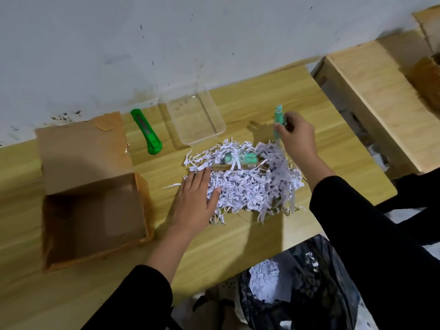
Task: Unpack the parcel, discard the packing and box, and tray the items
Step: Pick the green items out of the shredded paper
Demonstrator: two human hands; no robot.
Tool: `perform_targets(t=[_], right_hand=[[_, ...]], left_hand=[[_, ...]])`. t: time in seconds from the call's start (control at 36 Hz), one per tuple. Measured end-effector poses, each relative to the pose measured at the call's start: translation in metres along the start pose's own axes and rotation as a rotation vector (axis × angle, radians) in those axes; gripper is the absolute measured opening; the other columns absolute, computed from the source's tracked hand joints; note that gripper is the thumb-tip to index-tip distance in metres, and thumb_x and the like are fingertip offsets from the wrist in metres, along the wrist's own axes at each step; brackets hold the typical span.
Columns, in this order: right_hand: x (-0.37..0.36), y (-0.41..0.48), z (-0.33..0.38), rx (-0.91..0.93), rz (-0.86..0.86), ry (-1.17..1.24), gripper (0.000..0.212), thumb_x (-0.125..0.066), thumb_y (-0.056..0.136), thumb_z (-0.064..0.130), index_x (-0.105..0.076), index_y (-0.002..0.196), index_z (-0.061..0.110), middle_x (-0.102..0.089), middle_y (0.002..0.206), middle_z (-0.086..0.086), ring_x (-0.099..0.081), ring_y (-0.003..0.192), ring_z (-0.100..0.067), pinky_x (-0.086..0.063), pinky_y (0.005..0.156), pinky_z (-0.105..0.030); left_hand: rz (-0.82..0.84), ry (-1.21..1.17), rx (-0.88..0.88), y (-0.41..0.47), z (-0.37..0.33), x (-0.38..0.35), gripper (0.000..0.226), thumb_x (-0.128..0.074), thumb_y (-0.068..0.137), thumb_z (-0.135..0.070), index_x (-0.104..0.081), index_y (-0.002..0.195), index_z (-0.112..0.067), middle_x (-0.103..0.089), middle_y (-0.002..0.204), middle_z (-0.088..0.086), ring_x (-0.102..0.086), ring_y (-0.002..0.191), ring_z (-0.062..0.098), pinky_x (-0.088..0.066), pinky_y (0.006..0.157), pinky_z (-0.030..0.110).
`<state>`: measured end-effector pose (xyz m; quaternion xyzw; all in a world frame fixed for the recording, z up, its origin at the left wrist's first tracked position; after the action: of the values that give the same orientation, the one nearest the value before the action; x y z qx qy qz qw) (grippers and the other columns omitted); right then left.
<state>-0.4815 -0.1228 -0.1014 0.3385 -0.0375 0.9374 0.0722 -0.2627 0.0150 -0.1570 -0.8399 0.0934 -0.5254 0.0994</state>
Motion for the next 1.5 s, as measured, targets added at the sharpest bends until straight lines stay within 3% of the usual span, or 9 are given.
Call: perform_targets(t=[0.22, 0.42, 0.67, 0.86, 1.06, 1.17, 1.31, 1.39, 1.5], right_hand=[[-0.018, 0.024, -0.009, 0.026, 0.015, -0.133, 0.041, -0.066, 0.082, 0.007, -0.056, 0.121, 0.004, -0.061, 0.118, -0.016, -0.053, 0.092, -0.018, -0.045, 0.089, -0.024], [-0.029, 0.049, -0.012, 0.084, -0.052, -0.154, 0.037, -0.063, 0.087, 0.018, -0.055, 0.120, 0.003, -0.059, 0.116, -0.016, -0.051, 0.092, -0.017, -0.043, 0.082, -0.023], [-0.042, 0.060, -0.011, 0.098, 0.041, -0.240, 0.052, -0.076, 0.074, 0.024, -0.058, 0.119, 0.006, -0.059, 0.119, -0.014, -0.054, 0.107, -0.029, -0.047, 0.098, -0.042], [-0.035, 0.044, -0.021, 0.017, 0.038, -0.167, 0.067, -0.077, 0.073, 0.022, -0.046, 0.132, 0.009, -0.042, 0.138, -0.014, -0.042, 0.124, -0.027, -0.034, 0.105, -0.030], [-0.019, -0.013, -0.043, 0.073, 0.015, -0.181, 0.019, -0.058, 0.087, 0.010, -0.064, 0.102, 0.000, -0.059, 0.108, -0.014, -0.054, 0.092, -0.023, -0.048, 0.086, -0.031], [-0.013, -0.042, -0.046, 0.180, 0.148, -0.174, 0.017, -0.058, 0.085, 0.003, -0.070, 0.097, 0.001, -0.064, 0.101, -0.015, -0.060, 0.088, -0.026, -0.051, 0.086, -0.034], [0.003, -0.055, -0.032, 0.224, 0.153, -0.146, 0.020, -0.057, 0.089, 0.010, -0.067, 0.105, 0.004, -0.061, 0.101, -0.008, -0.054, 0.083, -0.015, -0.038, 0.073, 0.000], [0.010, -0.057, -0.016, 0.315, 0.054, -0.118, 0.017, -0.060, 0.087, 0.014, -0.066, 0.101, 0.005, -0.061, 0.097, -0.007, -0.052, 0.087, -0.015, -0.042, 0.079, -0.021], [-0.009, -0.063, 0.006, 0.443, 0.298, -0.196, 0.018, -0.063, 0.084, 0.015, -0.065, 0.101, 0.009, -0.057, 0.094, 0.000, -0.051, 0.091, -0.016, -0.040, 0.082, -0.028]], left_hand=[[-0.052, -0.017, 0.031, 0.001, 0.001, -0.008, 0.063, -0.017, 0.093, -0.053, -0.011, 0.149, -0.024, -0.015, 0.157, -0.004, -0.005, 0.146, 0.016, 0.000, 0.117, 0.031], [-0.094, -0.048, 0.024, 0.001, 0.004, -0.013, 0.071, -0.010, 0.086, -0.060, -0.014, 0.148, -0.026, -0.018, 0.156, -0.007, -0.007, 0.146, 0.015, 0.001, 0.115, 0.029], [-0.124, -0.055, 0.036, 0.001, 0.003, -0.014, 0.070, -0.010, 0.086, -0.060, -0.015, 0.148, -0.027, -0.020, 0.155, -0.008, -0.008, 0.145, 0.013, 0.003, 0.114, 0.026], [-0.129, -0.058, 0.035, 0.001, 0.002, -0.014, 0.071, -0.010, 0.086, -0.059, -0.018, 0.147, -0.026, -0.023, 0.155, -0.007, -0.011, 0.145, 0.015, 0.000, 0.116, 0.027], [-0.142, -0.070, 0.038, 0.000, 0.000, -0.013, 0.072, -0.012, 0.085, -0.059, -0.022, 0.147, -0.023, -0.027, 0.154, -0.003, -0.015, 0.144, 0.018, -0.004, 0.116, 0.031], [-0.147, -0.077, 0.038, -0.001, 0.000, -0.013, 0.072, -0.012, 0.085, -0.059, -0.022, 0.147, -0.024, -0.026, 0.154, -0.004, -0.015, 0.145, 0.018, -0.005, 0.116, 0.032], [-0.108, -0.084, 0.032, -0.001, 0.000, -0.008, 0.066, -0.019, 0.091, -0.058, -0.018, 0.148, -0.024, -0.021, 0.156, -0.004, -0.009, 0.145, 0.017, -0.003, 0.116, 0.031], [-0.088, -0.096, 0.029, -0.002, 0.000, -0.005, 0.059, -0.029, 0.096, -0.050, -0.017, 0.148, -0.025, -0.018, 0.156, -0.005, -0.007, 0.146, 0.015, -0.003, 0.117, 0.032], [-0.078, -0.121, 0.036, -0.003, -0.001, -0.003, 0.058, -0.031, 0.096, -0.047, -0.017, 0.148, -0.025, -0.018, 0.156, -0.005, -0.006, 0.146, 0.015, -0.004, 0.117, 0.032]])
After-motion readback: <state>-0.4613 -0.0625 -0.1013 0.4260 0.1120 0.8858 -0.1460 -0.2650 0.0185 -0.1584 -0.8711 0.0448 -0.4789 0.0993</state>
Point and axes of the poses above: each hand's wrist, its own y-axis towards the middle knuckle, its own x-axis out of the back of the hand, z = x × y, the point moved 2 cm from there along y, towards the middle knuckle
